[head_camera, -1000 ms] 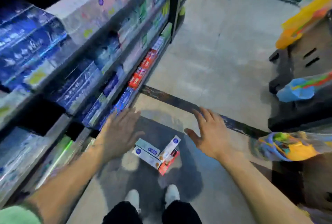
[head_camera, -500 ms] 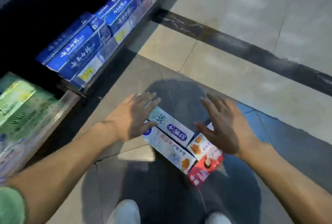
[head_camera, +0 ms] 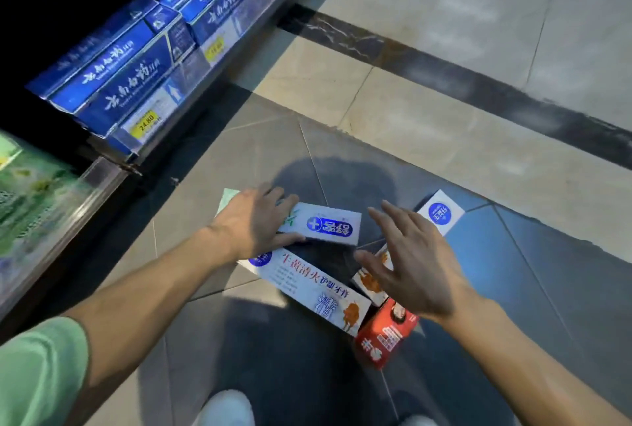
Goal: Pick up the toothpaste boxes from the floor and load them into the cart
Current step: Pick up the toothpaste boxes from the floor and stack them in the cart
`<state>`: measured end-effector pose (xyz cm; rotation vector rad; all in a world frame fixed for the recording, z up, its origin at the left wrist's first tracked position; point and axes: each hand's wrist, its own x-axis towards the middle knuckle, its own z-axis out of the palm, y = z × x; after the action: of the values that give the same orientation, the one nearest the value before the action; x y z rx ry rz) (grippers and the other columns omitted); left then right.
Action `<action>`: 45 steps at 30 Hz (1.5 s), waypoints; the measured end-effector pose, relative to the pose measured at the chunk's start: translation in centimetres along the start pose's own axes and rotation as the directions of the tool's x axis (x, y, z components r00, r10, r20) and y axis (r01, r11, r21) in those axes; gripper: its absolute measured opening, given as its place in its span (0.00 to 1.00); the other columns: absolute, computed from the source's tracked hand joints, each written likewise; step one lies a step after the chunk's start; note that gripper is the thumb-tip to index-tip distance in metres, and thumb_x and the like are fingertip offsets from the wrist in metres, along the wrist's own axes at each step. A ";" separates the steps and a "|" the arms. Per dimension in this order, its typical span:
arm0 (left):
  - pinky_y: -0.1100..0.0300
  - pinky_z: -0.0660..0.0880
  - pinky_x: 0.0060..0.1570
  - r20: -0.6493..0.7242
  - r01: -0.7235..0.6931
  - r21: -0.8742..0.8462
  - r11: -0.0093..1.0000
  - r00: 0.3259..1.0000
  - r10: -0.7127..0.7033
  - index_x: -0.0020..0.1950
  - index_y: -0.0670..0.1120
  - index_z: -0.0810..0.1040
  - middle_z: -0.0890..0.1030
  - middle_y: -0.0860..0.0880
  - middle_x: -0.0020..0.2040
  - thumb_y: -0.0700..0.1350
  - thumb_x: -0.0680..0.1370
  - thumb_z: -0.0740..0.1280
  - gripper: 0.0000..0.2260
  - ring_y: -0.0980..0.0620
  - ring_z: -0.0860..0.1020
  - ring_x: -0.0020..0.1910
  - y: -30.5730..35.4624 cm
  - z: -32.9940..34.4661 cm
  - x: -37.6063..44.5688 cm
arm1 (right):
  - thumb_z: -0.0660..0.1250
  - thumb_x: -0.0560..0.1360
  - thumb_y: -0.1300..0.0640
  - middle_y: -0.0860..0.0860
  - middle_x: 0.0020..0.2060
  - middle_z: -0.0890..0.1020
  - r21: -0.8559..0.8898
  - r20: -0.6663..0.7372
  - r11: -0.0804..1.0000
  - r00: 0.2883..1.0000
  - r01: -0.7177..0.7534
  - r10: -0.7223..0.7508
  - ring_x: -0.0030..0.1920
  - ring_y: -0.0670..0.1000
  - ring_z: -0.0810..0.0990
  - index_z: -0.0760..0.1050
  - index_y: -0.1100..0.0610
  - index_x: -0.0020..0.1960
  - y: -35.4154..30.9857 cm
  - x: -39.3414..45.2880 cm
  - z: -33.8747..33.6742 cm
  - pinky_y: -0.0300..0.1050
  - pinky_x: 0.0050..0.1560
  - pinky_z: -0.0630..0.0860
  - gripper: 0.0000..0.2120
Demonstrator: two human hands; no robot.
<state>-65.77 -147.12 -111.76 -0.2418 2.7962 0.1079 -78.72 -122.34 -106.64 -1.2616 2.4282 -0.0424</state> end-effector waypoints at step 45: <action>0.60 0.78 0.44 -0.170 -0.045 -0.975 0.216 0.776 -0.608 0.54 0.56 0.71 0.84 0.61 0.44 0.74 0.62 0.72 0.31 0.61 0.82 0.41 16.9 -78.9 -29.8 | 0.78 0.66 0.47 0.45 0.52 0.85 0.987 -0.133 0.124 0.947 0.101 0.292 0.51 0.47 0.86 0.73 0.46 0.61 -18.0 -30.9 -70.9 0.49 0.52 0.82 0.26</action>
<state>-66.17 -134.01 -26.75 -1.2950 2.5977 2.0028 -74.67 -119.60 -27.36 -0.3698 1.8112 -1.6793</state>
